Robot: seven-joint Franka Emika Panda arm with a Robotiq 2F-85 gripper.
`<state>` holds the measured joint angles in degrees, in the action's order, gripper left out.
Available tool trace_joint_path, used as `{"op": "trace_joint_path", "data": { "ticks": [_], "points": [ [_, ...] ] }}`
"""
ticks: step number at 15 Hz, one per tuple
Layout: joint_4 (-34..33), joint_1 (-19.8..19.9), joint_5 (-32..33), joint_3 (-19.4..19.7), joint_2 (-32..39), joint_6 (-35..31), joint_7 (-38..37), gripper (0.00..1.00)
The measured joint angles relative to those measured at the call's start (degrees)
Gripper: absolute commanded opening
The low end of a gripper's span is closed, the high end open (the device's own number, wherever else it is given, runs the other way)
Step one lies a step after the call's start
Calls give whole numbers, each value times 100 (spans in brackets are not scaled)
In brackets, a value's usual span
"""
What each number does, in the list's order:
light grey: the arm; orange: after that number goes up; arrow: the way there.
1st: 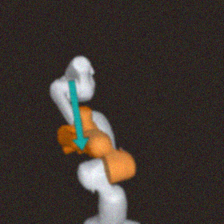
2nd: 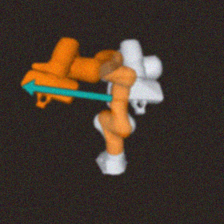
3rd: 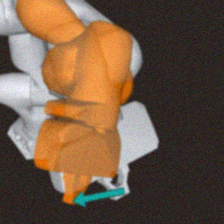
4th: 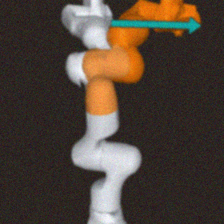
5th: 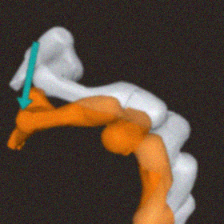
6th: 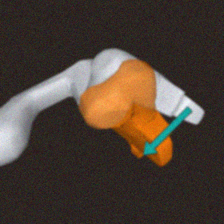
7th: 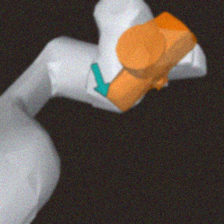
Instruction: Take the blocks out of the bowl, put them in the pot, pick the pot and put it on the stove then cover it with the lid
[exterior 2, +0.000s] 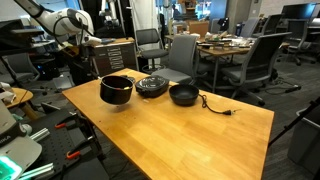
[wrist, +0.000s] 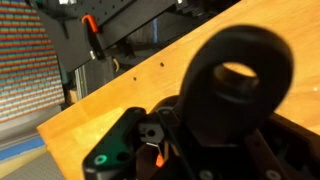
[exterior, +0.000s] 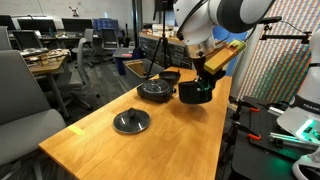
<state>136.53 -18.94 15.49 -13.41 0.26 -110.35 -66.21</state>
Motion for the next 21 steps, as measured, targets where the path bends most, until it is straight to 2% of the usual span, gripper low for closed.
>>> {"op": "trace_joint_path", "data": {
  "ticks": [7, 14, 18, 21],
  "points": [
    [265, 185, 2216, -7, -43, 135, 37, 10],
    [263, 411, 4285, 21, -158, 79, 79, 9],
    [151, 582, 5209, 119, -211, -505, -124, 10],
    [16, 762, 6055, 289, -80, -1108, -592, 9]
  ]
}}
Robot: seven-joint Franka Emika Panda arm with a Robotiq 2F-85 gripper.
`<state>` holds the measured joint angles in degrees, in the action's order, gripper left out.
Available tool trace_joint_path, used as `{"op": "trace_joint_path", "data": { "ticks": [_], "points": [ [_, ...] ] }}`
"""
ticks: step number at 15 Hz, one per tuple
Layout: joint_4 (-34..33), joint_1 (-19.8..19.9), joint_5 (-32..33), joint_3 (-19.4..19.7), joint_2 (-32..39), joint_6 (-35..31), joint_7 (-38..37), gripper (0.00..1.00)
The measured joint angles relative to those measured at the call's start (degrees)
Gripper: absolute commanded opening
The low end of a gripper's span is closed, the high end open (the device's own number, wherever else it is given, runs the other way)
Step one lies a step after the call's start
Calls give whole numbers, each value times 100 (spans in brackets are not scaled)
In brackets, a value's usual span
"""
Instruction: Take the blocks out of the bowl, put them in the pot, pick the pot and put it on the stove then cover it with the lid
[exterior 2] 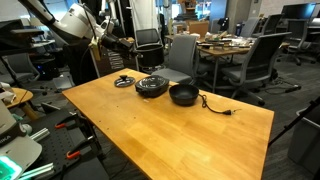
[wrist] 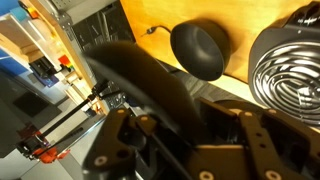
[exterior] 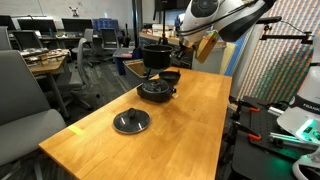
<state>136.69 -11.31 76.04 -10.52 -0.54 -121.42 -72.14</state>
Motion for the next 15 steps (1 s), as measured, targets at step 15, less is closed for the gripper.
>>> {"op": "trace_joint_path", "data": {
  "ticks": [15],
  "points": [
    [-499, 347, 2329, 247, 1106, -978, -1851, 10]
  ]
}}
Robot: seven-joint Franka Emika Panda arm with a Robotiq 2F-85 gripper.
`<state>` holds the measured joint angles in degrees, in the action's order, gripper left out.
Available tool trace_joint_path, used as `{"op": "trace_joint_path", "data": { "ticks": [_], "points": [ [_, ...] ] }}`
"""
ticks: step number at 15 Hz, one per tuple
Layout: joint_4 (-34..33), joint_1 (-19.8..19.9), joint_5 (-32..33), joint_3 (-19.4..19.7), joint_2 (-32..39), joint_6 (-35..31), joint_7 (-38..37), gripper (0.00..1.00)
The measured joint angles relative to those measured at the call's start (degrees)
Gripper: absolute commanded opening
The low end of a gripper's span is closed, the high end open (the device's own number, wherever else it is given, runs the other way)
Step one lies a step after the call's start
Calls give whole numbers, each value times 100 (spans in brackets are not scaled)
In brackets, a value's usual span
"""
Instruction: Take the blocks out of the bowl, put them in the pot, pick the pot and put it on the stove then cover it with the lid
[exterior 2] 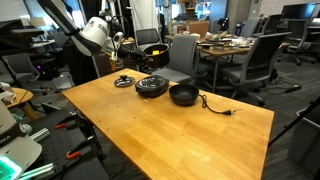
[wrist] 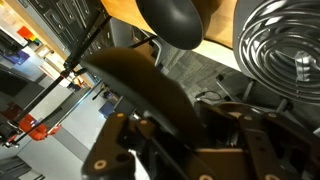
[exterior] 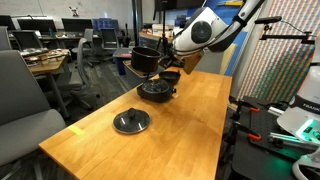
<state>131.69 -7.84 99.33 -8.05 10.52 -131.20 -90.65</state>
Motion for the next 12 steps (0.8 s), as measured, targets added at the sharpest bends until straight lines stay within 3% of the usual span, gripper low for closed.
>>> {"op": "trace_joint_path", "data": {
  "ticks": [6, 12],
  "points": [
    [-2, 98, -1110, 6, -285, 25, 1609, 10],
    [-2, 118, -1311, 88, -271, 103, 1966, 10]
  ]
}}
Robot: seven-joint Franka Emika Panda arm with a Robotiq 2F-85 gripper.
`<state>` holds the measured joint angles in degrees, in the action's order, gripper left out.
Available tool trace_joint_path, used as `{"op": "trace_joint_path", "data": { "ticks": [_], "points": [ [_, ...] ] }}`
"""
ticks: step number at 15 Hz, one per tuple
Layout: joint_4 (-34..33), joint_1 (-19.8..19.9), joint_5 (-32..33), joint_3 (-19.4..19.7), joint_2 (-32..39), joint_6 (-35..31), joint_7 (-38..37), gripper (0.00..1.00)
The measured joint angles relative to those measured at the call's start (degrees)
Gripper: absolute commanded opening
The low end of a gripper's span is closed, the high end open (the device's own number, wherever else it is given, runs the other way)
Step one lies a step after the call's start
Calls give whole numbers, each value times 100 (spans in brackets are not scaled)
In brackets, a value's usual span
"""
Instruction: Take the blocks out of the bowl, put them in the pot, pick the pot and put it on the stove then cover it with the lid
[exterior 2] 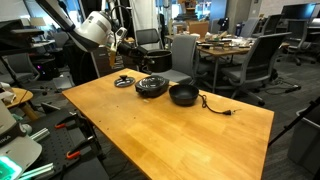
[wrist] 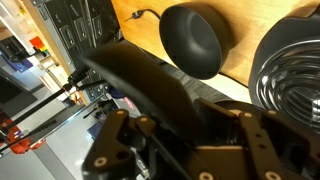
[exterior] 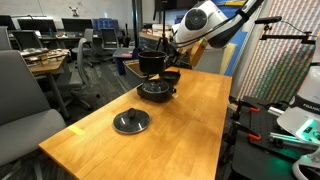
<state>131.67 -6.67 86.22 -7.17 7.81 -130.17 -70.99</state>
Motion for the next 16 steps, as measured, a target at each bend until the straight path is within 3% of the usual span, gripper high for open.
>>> {"op": "trace_joint_path", "data": {
  "ticks": [9, 16],
  "points": [
    [-10, 144, -44, 145, 292, 125, 8, 10],
    [-73, 129, -424, 57, 445, 112, 182, 10]
  ]
}}
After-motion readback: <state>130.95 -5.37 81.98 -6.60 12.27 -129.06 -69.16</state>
